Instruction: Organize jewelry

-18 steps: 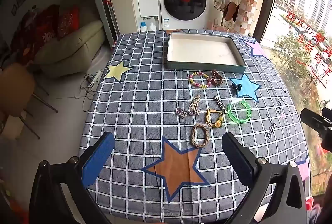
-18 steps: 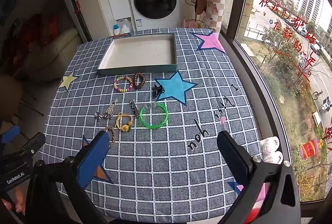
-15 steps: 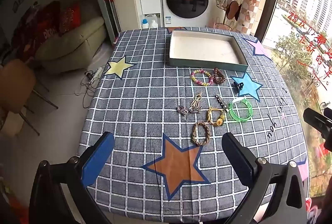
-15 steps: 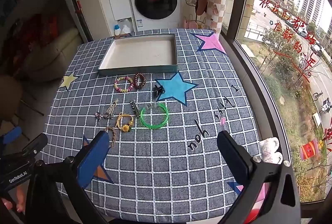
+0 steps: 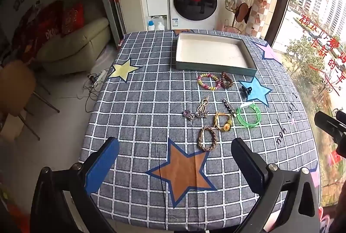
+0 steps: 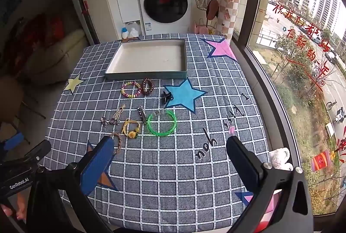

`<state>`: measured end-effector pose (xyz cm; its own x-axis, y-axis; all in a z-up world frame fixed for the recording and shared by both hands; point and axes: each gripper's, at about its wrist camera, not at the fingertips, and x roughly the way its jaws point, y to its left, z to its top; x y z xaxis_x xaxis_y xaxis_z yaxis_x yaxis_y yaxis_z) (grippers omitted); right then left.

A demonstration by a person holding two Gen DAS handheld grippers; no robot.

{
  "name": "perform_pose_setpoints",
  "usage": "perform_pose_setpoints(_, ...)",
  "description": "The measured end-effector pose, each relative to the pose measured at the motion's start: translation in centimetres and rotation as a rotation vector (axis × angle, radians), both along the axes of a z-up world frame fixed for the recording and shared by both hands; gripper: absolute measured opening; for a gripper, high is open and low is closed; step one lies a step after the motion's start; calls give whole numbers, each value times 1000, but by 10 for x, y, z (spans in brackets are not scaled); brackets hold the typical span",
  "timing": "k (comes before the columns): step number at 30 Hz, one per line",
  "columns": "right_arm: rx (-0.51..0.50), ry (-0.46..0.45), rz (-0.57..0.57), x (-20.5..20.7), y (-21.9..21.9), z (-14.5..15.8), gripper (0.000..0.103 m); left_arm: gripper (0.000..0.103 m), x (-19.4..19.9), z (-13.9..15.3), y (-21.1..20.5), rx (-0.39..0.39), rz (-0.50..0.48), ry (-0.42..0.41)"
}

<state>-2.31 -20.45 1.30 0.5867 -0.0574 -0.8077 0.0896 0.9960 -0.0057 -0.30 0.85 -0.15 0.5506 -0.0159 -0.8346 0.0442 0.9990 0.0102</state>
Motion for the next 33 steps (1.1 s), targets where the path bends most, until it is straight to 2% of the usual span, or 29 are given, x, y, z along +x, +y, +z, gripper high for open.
perform_pose_setpoints(33, 1, -21, 6, 4, 10, 4, 103, 103, 5, 4, 2, 10, -9, -30)
